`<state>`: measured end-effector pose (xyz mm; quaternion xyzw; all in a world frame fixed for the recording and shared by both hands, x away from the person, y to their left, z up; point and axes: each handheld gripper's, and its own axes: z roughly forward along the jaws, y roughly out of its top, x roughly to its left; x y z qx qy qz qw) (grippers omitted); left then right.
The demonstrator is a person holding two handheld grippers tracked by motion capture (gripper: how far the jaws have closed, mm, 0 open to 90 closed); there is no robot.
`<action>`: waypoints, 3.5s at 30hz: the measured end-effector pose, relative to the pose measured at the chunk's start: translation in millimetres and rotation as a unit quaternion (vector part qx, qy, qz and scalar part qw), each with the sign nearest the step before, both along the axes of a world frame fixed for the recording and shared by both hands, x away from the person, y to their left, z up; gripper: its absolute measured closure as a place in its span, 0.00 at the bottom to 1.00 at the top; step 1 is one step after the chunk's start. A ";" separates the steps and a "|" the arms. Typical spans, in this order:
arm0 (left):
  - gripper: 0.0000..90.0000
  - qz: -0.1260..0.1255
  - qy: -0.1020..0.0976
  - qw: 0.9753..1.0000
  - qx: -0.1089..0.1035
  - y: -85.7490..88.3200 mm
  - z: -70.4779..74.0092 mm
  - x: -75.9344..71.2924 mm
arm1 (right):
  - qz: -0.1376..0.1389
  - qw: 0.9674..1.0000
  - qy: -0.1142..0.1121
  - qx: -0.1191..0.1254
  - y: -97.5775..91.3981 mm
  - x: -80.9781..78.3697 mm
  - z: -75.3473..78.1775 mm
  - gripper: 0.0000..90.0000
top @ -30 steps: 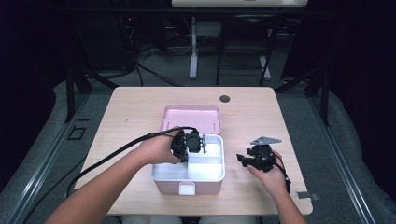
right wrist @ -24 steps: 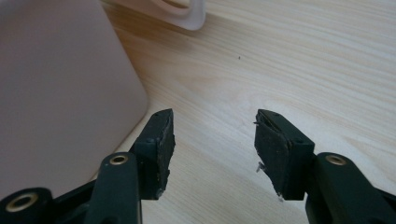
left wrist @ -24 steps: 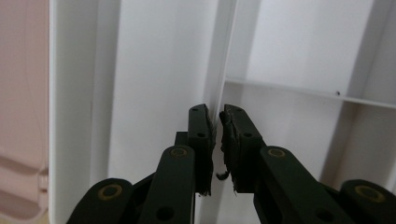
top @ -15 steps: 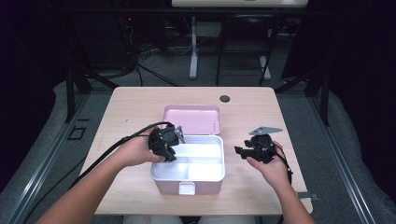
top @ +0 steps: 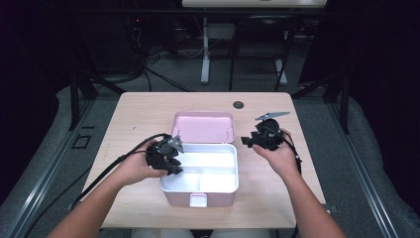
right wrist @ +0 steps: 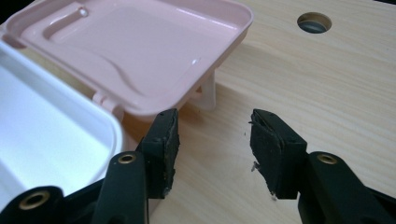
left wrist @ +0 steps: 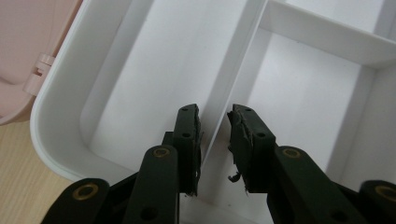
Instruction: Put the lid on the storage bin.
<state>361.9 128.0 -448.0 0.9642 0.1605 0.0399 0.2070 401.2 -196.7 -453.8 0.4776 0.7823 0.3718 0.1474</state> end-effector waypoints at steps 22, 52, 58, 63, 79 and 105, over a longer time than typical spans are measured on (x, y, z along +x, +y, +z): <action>0.80 0.006 -0.001 1.000 -0.002 0.7 -0.5 -1.0 | -0.080 0.996 0.031 0.011 36.1 73.3 -7.3 0.61; 0.82 0.005 -0.005 1.000 -0.011 1.4 -1.4 -2.1 | -0.120 0.989 0.085 0.017 50.5 105.9 -35.1 0.79; 0.82 0.006 -0.006 1.000 -0.011 1.5 -1.5 -2.1 | -0.122 0.989 0.083 0.014 54.1 104.4 -33.5 0.85; 0.82 0.006 -0.006 1.000 -0.012 1.5 -1.5 -2.1 | -0.125 0.988 0.087 0.022 52.7 104.2 -31.8 0.85; 0.83 0.007 -0.006 1.000 -0.012 1.5 -1.5 -1.7 | -0.131 0.988 0.076 0.034 52.3 102.1 -25.4 0.88; 0.84 0.008 -0.006 1.000 -0.018 2.4 -2.1 -1.6 | -0.133 0.990 0.020 0.049 50.9 84.0 14.7 0.94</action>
